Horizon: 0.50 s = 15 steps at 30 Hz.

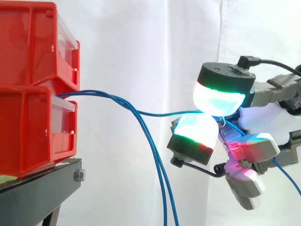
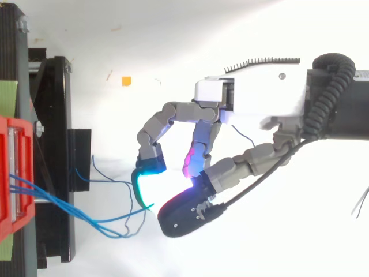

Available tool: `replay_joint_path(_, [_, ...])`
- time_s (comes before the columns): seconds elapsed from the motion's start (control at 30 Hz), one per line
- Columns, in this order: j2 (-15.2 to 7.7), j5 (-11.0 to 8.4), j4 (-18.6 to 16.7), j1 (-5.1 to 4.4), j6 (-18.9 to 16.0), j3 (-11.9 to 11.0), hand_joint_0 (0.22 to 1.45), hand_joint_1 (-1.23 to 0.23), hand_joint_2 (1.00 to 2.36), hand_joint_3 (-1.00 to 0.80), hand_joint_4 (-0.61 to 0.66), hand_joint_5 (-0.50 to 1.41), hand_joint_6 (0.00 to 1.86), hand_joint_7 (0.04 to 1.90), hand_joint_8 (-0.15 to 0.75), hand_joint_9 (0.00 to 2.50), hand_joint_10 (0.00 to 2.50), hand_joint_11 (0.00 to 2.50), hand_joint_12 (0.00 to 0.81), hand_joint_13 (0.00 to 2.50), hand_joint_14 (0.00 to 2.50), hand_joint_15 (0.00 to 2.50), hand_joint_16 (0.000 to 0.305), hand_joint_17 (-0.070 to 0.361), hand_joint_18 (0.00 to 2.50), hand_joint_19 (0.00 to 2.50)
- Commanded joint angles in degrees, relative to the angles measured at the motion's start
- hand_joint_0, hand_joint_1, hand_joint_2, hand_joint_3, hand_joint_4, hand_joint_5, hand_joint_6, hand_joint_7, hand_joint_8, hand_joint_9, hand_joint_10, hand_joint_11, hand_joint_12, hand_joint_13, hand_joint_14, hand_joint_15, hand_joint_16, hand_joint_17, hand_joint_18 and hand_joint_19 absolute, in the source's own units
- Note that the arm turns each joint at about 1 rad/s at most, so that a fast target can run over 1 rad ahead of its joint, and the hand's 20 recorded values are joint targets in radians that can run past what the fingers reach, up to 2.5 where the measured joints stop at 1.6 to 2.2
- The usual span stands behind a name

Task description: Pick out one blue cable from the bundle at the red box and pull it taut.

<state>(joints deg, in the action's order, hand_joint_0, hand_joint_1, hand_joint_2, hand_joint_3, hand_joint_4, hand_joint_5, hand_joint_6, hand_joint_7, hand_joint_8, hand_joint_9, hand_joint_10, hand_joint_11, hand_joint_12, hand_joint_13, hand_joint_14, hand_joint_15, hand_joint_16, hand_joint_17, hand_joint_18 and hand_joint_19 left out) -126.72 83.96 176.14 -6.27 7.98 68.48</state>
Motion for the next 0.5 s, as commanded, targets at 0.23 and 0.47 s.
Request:
replay_joint_path(0.23, [0.07, -0.03, -0.62, -0.14, 0.02, 0.07, 0.61, -0.77, 1.02, -0.12, -0.05, -0.06, 0.91, 1.1, 0.319, 1.46, 0.02, 0.75, 0.389, 1.2, 0.02, 0.61, 0.053, 0.12, 1.03, 0.56])
replay_joint_path(0.47, [0.07, -0.03, -0.62, -0.14, 0.02, 0.07, 0.61, -0.77, 1.02, -0.12, -0.06, -0.06, 0.91, 1.1, 0.319, 1.46, 0.02, 0.76, 0.391, 1.2, 0.02, 0.6, 0.053, 0.12, 1.02, 0.56])
